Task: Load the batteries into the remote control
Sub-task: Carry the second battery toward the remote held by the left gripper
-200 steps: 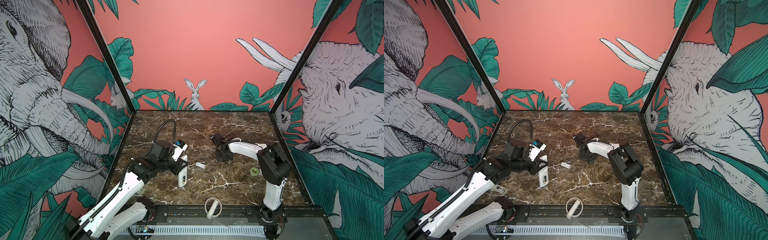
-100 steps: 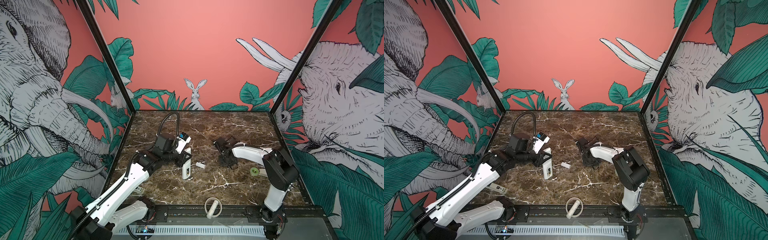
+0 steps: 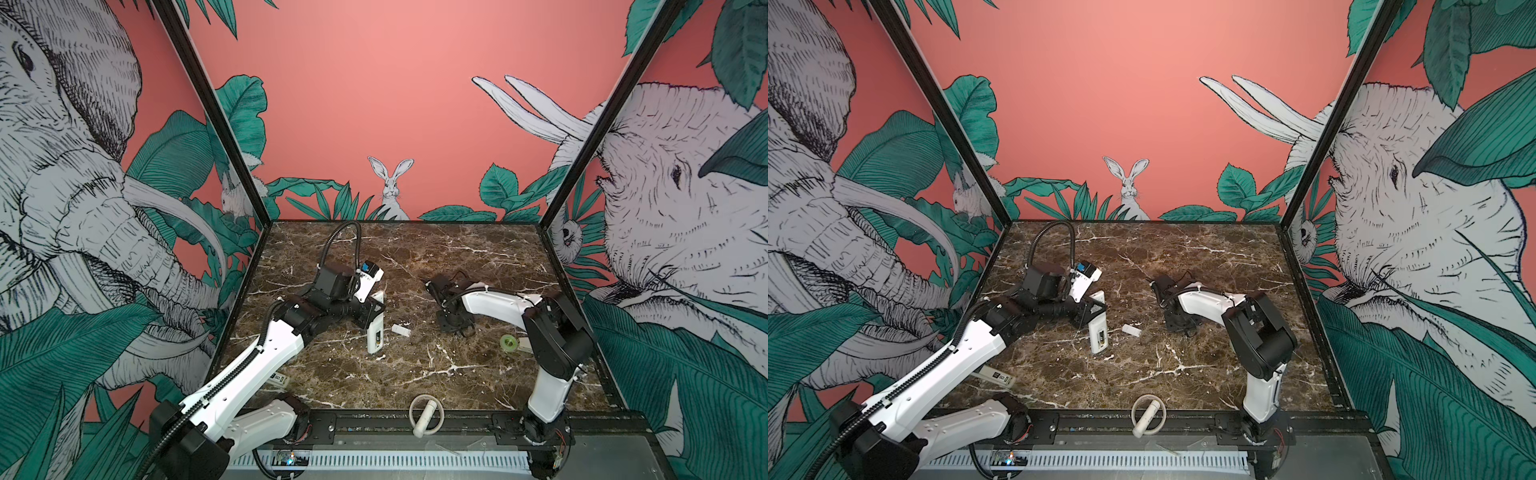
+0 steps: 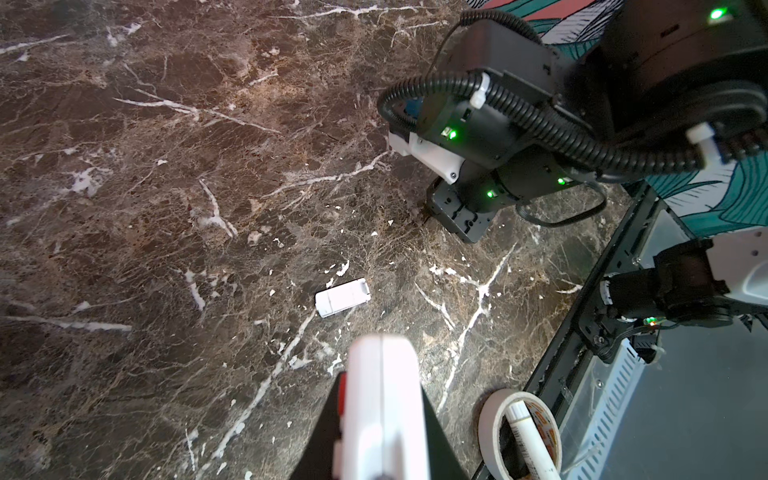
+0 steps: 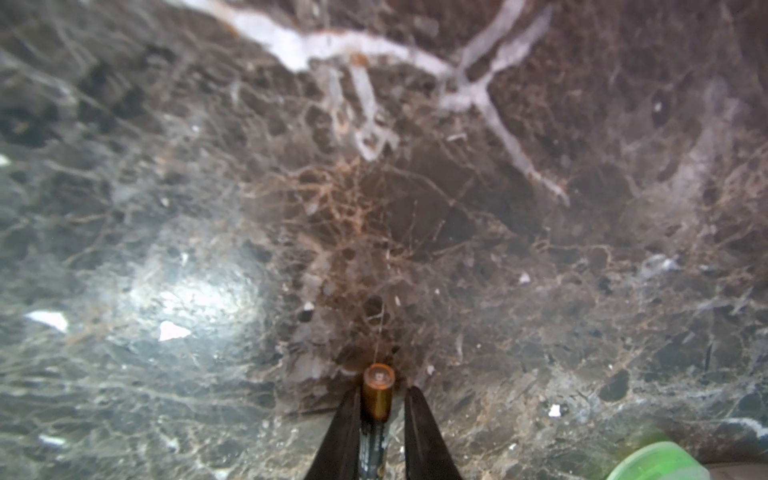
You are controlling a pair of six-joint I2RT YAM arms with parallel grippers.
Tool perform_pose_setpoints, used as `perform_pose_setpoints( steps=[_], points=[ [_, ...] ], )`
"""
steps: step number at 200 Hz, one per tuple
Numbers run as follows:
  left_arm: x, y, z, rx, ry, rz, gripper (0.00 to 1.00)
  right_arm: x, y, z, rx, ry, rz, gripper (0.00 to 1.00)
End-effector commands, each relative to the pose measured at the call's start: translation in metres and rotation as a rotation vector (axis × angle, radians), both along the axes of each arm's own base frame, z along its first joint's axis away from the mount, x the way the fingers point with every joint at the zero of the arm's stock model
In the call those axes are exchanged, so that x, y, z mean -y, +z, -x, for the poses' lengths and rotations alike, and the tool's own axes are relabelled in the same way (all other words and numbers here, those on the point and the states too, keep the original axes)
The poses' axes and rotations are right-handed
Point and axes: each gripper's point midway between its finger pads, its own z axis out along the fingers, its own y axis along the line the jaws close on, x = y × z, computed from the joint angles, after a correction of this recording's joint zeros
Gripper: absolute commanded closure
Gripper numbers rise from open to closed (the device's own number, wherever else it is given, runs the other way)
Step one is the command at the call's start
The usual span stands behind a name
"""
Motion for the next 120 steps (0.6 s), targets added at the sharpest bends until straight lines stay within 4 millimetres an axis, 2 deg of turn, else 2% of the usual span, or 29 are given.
perform_pose_setpoints(
  steps=[1,44,72,90,120],
  points=[
    [0.004,0.016,-0.008,0.047,0.002,0.040,1.00,-0.005,-0.012,-0.003,-0.017,0.011,0.011,0.83],
    [0.007,0.016,-0.012,0.049,-0.004,0.053,1.00,-0.008,-0.015,-0.005,-0.028,0.001,0.010,0.90],
    [0.008,0.013,-0.013,0.042,-0.010,0.058,1.00,-0.012,-0.010,-0.008,-0.020,0.009,-0.007,0.95],
    [0.010,0.012,-0.014,0.024,-0.008,0.076,1.00,-0.028,0.002,-0.012,0.010,0.067,-0.083,0.97],
    [0.018,0.014,-0.016,-0.016,0.004,0.142,1.00,-0.052,0.037,-0.020,0.130,0.150,-0.214,0.97]
  ],
)
